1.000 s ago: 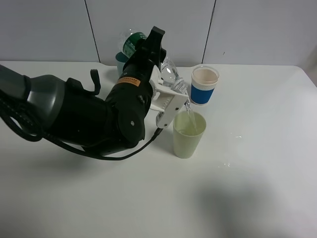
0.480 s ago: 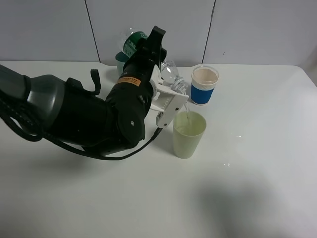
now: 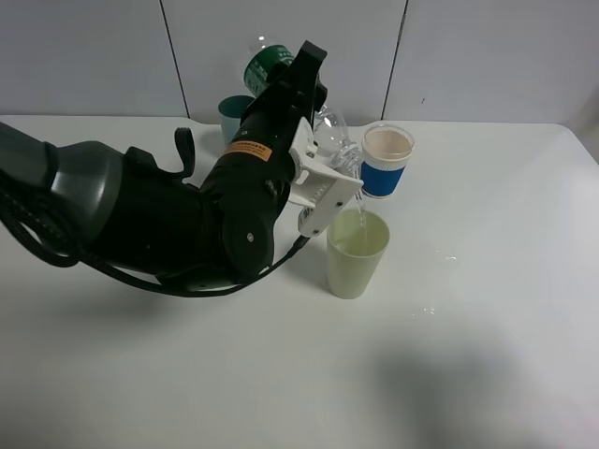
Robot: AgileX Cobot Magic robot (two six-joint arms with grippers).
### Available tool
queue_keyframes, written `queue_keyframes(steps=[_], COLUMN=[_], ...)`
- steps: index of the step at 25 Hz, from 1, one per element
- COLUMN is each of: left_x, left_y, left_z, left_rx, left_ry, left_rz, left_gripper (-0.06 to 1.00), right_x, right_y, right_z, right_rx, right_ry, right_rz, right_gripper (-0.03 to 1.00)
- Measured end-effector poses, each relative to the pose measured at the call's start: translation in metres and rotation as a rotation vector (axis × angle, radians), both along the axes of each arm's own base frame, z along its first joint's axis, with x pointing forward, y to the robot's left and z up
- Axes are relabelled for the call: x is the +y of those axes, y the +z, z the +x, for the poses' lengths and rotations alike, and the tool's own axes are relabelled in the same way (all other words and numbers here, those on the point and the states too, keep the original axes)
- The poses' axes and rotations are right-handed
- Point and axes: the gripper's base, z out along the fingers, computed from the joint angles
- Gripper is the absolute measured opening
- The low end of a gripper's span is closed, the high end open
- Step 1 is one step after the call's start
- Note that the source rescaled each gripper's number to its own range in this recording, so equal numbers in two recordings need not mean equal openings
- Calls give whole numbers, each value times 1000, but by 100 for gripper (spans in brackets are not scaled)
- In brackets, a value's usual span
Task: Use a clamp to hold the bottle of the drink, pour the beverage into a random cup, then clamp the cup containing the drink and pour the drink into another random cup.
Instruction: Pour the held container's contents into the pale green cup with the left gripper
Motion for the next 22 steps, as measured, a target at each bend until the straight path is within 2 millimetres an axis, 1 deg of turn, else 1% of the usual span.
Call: queue_keyframes(steps=[7,18,22], left_x=[-2,-3,-7], left_y=[1,2,4], left_z=[0,-1,-2], left_rx=[-12,-40,-76], left_ry=[-17,-28,-69], left_rz=[7,106,141], left_gripper=[2,2,2], right_x=[0,0,0], right_y=[0,0,0], right_z=[0,0,0], right_rx=[0,0,0], right_ry=[0,0,0], right_rz=[0,0,0], right_gripper=[100,100,100])
